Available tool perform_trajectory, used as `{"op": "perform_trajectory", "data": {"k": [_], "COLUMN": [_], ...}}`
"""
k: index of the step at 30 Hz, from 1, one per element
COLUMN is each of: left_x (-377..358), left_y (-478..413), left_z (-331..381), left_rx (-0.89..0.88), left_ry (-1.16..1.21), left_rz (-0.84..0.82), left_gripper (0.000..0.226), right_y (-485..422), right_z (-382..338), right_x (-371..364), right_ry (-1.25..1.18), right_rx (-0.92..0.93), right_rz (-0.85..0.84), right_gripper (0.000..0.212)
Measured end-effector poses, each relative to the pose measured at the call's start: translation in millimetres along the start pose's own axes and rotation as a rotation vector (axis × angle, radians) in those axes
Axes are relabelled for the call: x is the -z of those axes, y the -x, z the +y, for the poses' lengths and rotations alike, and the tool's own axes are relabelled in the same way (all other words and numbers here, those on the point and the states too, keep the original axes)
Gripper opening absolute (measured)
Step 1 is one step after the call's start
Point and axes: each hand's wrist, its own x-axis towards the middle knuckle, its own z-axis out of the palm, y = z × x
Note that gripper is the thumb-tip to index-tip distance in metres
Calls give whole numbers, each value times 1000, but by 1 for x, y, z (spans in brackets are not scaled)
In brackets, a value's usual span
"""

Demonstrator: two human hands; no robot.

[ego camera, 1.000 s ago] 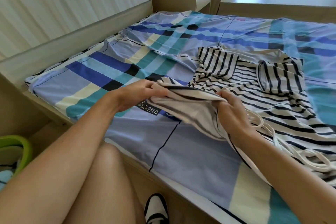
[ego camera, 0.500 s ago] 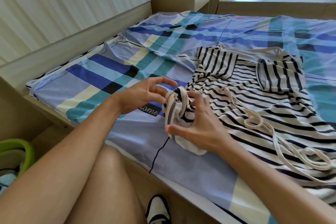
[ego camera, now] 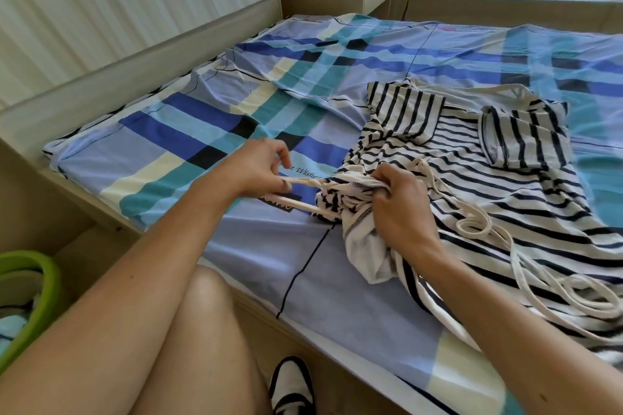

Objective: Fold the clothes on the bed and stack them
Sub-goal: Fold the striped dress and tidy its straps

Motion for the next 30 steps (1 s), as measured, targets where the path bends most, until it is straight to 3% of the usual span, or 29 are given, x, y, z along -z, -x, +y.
{"op": "perform_trajectory", "data": {"k": [4, 7, 11, 14, 17, 19, 22, 23, 25, 27, 30], "left_x": [9, 12, 21, 26, 27, 29, 27, 26, 21, 15, 13], "left_y": [-11, -16, -19, -18, -16, -10, 5, 10, 19, 22, 21], "left_z": [-24, -45, -67, -72, -52, -26, 17, 30, 50, 59, 60], "left_rx": [259, 381, 532, 670, 429, 198, -142, -217, -335, -420, -451], "left_ry": [-75, 72, 641, 1039, 1359, 1321, 1263, 1250, 1216, 1200, 1297], "left_rz": [345, 522, 810, 931, 983, 893, 628, 506, 250, 70, -39], "left_gripper": [5, 30, 43, 44, 39, 34, 28, 25, 20, 17, 15], "right_y": [2, 6, 10, 16, 24, 30, 28, 23, 6, -11, -34], "right_z": [-1, 1, 8, 12, 7, -1, -19, -25, -38, -46, -47], "right_x": [0, 4, 3, 1, -4, -9, -11, -9, -4, -3, -7], "right_ry": [27, 47, 96, 163, 144, 255, 323, 247, -56, -227, -167], "right_rx": [7, 6, -21, -52, -60, 11, 105, 113, 47, 16, 54], "right_rz": [20, 30, 21, -53, -378, -473, -240, -171, -186, -321, -393], "right_gripper": [21, 19, 21, 17, 7, 29, 45, 48, 51, 45, 12]}}
